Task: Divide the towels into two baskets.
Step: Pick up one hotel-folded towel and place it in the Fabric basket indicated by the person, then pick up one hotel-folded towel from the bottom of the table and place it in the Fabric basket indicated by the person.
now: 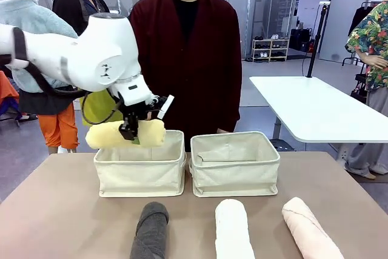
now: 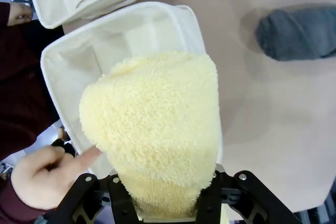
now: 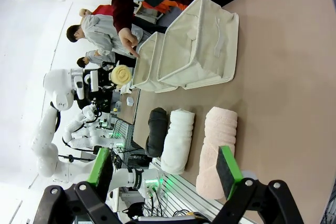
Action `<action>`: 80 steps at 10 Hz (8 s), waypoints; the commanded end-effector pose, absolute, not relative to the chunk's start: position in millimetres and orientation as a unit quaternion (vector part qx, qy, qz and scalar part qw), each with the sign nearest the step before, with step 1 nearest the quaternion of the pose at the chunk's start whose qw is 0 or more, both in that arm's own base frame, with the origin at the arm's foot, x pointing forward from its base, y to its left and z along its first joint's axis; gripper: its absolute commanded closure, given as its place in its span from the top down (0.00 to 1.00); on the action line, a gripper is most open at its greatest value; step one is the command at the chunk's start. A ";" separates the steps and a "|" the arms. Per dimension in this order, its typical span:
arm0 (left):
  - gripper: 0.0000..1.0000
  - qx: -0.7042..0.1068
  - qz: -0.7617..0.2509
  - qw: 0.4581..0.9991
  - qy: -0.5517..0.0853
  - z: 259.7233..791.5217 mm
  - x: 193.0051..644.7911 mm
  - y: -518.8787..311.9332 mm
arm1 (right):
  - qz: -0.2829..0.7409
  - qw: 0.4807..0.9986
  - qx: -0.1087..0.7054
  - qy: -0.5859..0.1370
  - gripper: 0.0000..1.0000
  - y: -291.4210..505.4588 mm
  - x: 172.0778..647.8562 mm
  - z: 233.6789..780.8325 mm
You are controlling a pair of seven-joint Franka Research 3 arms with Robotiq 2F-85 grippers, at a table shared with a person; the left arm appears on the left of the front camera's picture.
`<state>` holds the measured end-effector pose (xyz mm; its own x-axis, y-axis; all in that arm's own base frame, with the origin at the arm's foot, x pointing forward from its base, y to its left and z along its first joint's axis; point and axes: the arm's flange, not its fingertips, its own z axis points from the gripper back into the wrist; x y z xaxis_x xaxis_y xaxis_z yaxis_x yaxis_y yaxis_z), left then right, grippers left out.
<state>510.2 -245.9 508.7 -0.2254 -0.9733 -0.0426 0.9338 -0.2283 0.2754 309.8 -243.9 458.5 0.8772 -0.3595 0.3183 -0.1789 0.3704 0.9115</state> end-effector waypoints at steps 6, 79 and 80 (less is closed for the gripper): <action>0.67 0.104 -0.749 0.651 -0.059 460.6 595.5 -269.3 | -0.051 0.787 0.561 -0.250 1.00 -244.0 307.5 460.7; 1.00 -0.565 -0.228 0.762 -0.219 427.2 309.4 257.9 | -0.003 0.994 0.103 -0.026 1.00 60.6 333.7 330.0; 1.00 -0.565 -0.228 0.762 -0.219 427.2 309.4 257.9 | 0.001 0.995 0.099 -0.019 1.00 64.2 331.5 322.4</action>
<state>317.6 260.0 425.2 0.8038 -0.0957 0.5871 0.5893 0.2629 -0.7640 396.9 58.0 354.6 0.9994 0.0209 0.0265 -0.0265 0.9728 0.2301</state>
